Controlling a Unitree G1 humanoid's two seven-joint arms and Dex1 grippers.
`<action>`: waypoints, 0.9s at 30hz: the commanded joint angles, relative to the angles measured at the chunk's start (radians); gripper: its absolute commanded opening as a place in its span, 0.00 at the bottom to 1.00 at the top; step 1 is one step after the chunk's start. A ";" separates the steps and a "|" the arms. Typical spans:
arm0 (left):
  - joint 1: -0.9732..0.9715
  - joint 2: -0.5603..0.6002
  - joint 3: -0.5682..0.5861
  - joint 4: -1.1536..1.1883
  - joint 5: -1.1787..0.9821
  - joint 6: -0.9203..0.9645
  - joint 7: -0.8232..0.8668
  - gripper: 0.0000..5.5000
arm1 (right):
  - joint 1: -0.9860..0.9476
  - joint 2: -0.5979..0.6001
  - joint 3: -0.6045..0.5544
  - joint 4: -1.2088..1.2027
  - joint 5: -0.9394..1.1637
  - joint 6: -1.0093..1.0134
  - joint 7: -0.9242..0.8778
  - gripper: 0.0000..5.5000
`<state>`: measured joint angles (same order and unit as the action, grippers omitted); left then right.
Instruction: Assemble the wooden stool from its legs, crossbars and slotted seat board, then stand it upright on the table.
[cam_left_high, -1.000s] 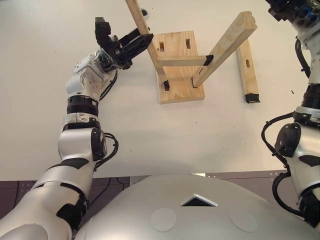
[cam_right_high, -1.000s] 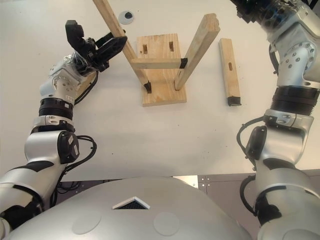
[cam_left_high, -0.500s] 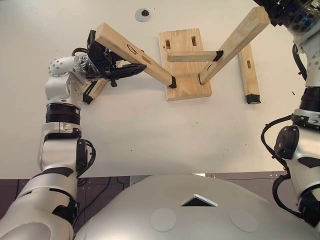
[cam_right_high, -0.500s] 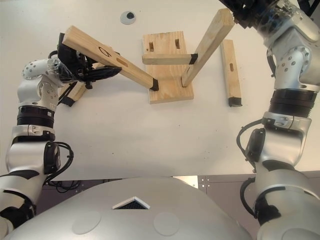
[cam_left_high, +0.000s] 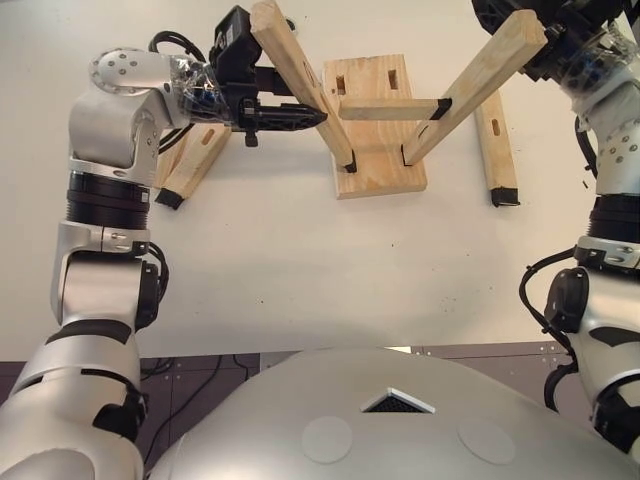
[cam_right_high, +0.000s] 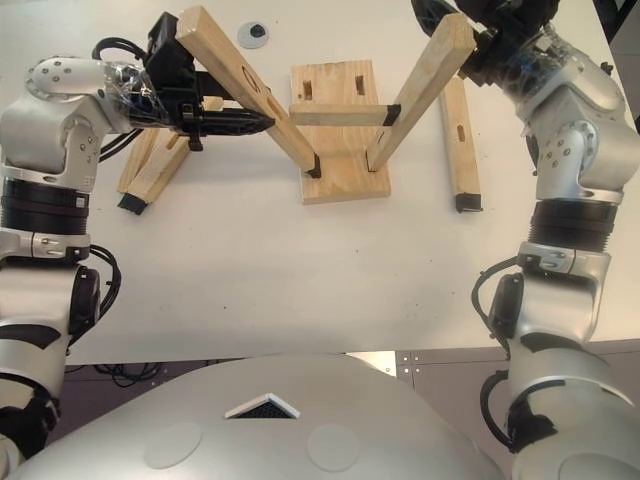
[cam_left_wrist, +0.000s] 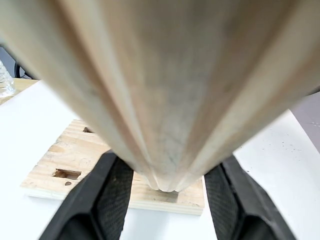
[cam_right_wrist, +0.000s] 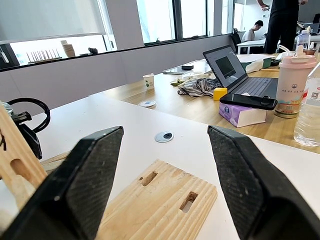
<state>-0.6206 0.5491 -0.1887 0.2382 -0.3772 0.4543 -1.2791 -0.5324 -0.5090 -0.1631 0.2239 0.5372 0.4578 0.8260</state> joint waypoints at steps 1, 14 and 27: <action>0.044 0.038 -0.091 -0.017 0.084 0.042 -0.003 0.37 | 0.014 0.019 0.008 -0.004 -0.018 -0.020 -0.003 0.57; -0.023 0.032 -0.172 0.018 0.098 0.070 -0.005 0.37 | 0.056 0.039 0.014 -0.016 -0.041 -0.038 -0.011 0.57; -0.133 0.048 -0.345 0.087 0.234 0.012 -0.054 0.37 | 0.103 0.043 0.020 -0.058 -0.051 -0.039 -0.034 0.57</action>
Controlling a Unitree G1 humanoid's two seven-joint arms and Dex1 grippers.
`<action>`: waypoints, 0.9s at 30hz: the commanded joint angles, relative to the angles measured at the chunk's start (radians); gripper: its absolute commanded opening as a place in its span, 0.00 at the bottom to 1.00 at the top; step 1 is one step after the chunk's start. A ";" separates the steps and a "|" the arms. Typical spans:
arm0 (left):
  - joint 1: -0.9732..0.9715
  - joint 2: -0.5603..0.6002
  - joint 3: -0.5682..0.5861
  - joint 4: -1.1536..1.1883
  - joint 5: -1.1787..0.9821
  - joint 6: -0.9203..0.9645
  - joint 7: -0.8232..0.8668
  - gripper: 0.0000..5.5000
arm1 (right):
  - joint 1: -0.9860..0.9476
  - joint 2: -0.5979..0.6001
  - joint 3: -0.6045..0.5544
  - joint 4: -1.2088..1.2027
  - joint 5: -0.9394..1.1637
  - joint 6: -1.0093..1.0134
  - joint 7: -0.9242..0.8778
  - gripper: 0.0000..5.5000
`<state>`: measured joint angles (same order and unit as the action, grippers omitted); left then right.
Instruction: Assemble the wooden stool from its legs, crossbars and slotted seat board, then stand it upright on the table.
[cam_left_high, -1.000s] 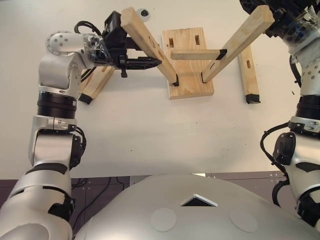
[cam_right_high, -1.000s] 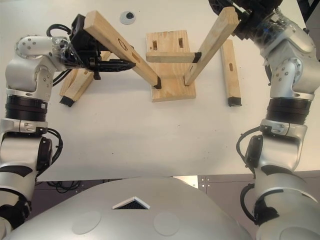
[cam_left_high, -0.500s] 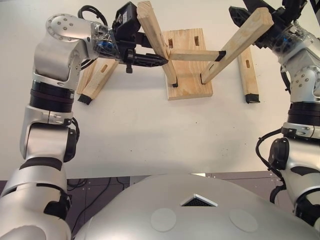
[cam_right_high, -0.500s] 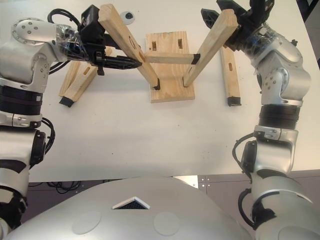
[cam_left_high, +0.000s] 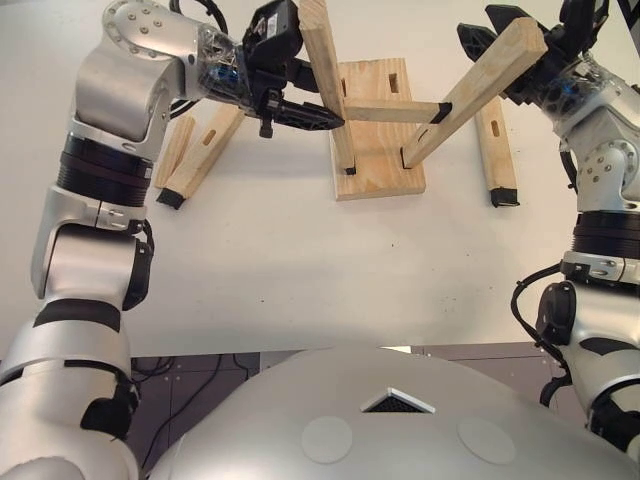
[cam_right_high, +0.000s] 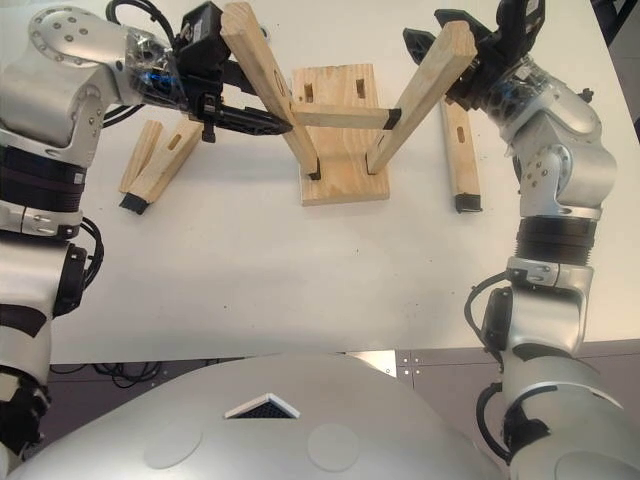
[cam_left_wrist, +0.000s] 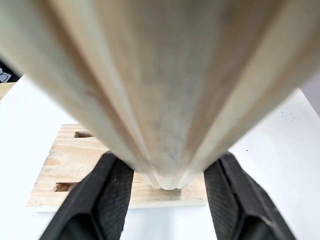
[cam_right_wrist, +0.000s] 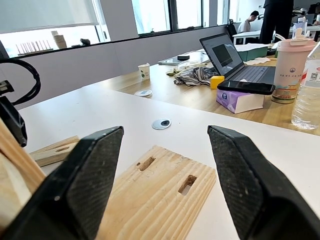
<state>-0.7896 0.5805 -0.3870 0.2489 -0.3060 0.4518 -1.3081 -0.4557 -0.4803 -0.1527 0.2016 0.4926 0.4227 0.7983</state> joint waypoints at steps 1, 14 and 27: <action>0.024 0.018 -0.166 0.088 0.182 0.007 -0.027 0.37 | 0.035 0.016 0.010 -0.041 -0.007 -0.005 -0.010 0.57; 0.023 0.025 -0.457 0.456 0.485 -0.333 0.072 0.37 | 0.115 0.185 0.179 -0.088 -0.180 -0.031 -0.286 0.57; 0.128 0.013 -0.523 0.583 0.430 -0.375 0.023 0.37 | 0.159 0.175 0.128 -0.112 -0.166 -0.030 -0.345 0.57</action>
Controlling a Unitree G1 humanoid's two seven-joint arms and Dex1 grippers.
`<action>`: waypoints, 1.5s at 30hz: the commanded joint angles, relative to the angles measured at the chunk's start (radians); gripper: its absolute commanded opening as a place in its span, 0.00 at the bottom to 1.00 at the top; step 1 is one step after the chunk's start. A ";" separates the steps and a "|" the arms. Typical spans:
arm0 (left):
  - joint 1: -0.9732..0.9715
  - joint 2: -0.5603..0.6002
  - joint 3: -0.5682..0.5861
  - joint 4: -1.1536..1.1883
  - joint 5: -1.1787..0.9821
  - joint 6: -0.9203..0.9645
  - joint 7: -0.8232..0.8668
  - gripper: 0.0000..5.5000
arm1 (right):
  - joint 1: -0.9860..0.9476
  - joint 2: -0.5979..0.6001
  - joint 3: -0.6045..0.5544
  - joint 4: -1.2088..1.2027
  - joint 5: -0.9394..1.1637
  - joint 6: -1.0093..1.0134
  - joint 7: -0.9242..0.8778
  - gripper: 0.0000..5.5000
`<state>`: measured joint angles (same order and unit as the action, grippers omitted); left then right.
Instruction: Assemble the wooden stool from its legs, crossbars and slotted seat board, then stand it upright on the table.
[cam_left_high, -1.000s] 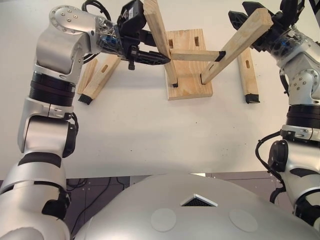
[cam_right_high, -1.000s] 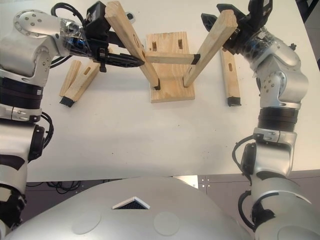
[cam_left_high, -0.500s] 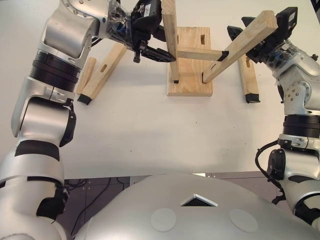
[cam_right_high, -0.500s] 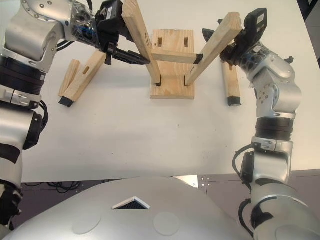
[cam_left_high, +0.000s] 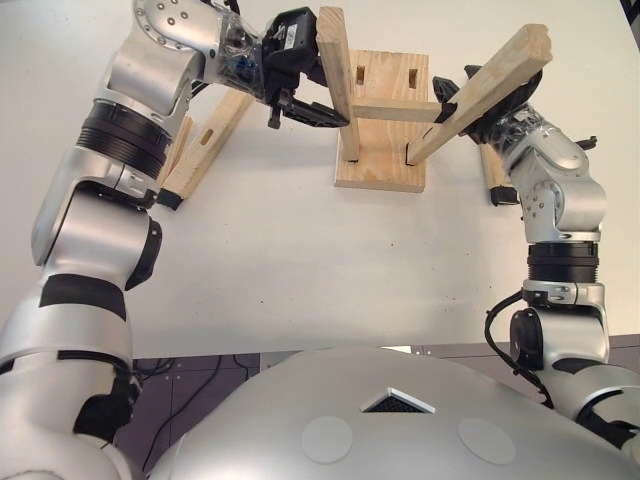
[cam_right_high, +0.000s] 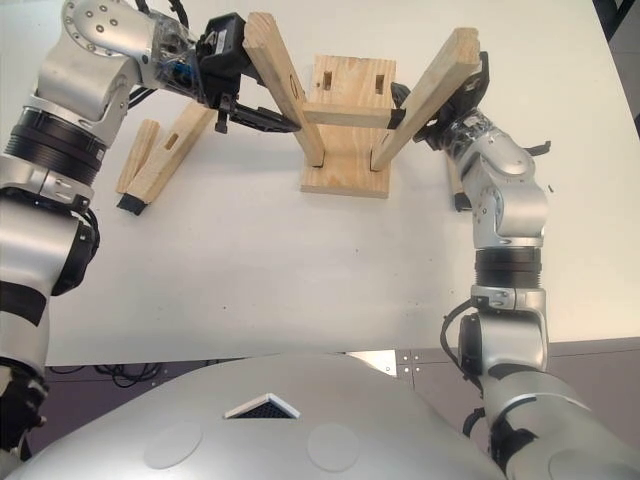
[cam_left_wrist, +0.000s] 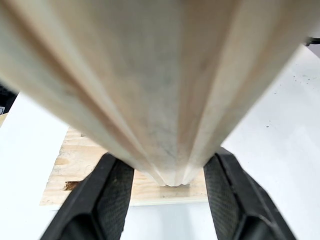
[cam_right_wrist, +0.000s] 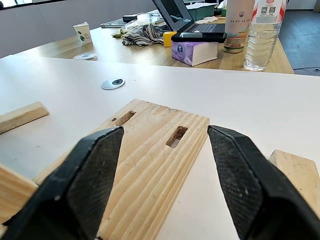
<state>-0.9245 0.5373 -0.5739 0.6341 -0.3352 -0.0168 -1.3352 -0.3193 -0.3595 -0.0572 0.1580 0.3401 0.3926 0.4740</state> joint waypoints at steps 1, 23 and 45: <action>0.254 0.053 -0.292 0.164 0.403 0.107 0.036 0.37 | 0.020 0.045 0.019 -0.063 -0.013 -0.011 -0.020 0.57; 0.360 0.195 0.094 -0.218 0.164 0.292 -0.010 0.67 | 0.202 -0.135 0.160 -0.053 -0.301 -0.161 0.089 0.57; 0.182 -0.057 0.320 0.406 0.361 -0.309 0.463 0.71 | 0.262 -0.316 0.169 -0.519 -0.070 0.147 0.381 0.57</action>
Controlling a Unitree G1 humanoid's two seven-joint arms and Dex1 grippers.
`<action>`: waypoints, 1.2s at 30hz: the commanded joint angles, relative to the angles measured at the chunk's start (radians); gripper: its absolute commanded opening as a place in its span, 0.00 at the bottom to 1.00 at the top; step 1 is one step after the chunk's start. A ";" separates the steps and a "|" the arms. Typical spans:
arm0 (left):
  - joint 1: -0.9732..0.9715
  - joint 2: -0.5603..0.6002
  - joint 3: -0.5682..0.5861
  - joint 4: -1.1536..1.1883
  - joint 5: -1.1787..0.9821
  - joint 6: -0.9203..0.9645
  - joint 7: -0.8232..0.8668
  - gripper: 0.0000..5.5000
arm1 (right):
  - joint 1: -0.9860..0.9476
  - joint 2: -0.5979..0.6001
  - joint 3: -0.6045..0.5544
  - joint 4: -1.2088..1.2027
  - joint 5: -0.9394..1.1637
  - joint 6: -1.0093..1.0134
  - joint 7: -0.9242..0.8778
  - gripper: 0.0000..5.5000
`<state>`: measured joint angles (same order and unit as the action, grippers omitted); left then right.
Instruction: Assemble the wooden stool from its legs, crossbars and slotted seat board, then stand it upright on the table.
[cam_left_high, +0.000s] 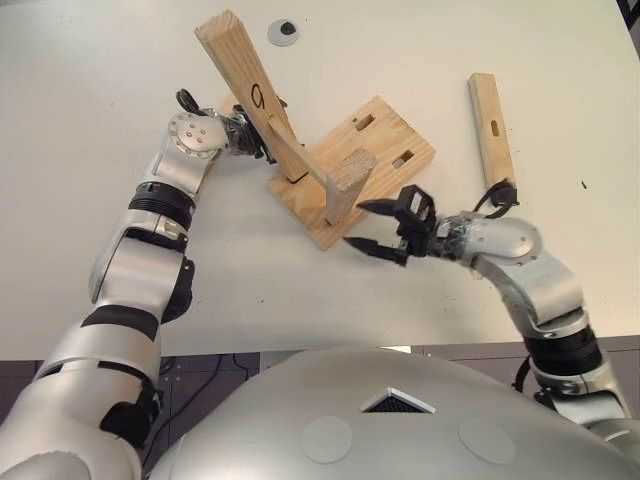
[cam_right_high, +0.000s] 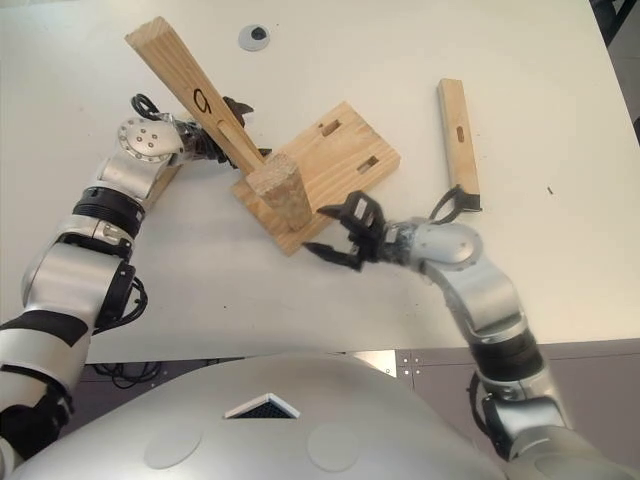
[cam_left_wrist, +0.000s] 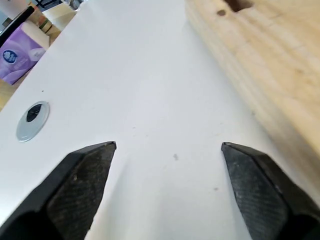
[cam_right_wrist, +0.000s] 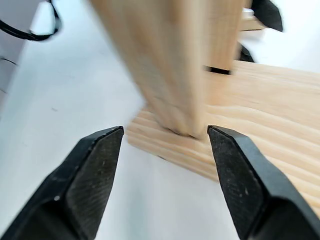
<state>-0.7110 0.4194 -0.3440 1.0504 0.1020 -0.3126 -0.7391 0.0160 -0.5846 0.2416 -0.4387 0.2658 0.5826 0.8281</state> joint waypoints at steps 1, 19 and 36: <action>-0.034 0.074 0.123 -0.038 -0.116 -0.001 -0.195 0.71 | -0.103 -0.093 -0.170 0.117 0.019 -0.053 0.025 0.57; 0.336 0.322 -0.158 -0.814 -0.058 0.443 -0.786 0.71 | -0.634 0.165 -0.073 1.359 -0.333 -0.703 -0.158 0.57; 0.005 0.003 0.039 -0.237 0.010 0.037 -0.140 0.71 | 0.067 -0.144 0.019 0.030 -0.055 -0.207 0.245 0.57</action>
<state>-0.6324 0.5543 -0.3347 0.7623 0.1351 -0.1585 -0.9654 -0.0110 -0.7170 0.1957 -0.0980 0.0987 0.2738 1.0159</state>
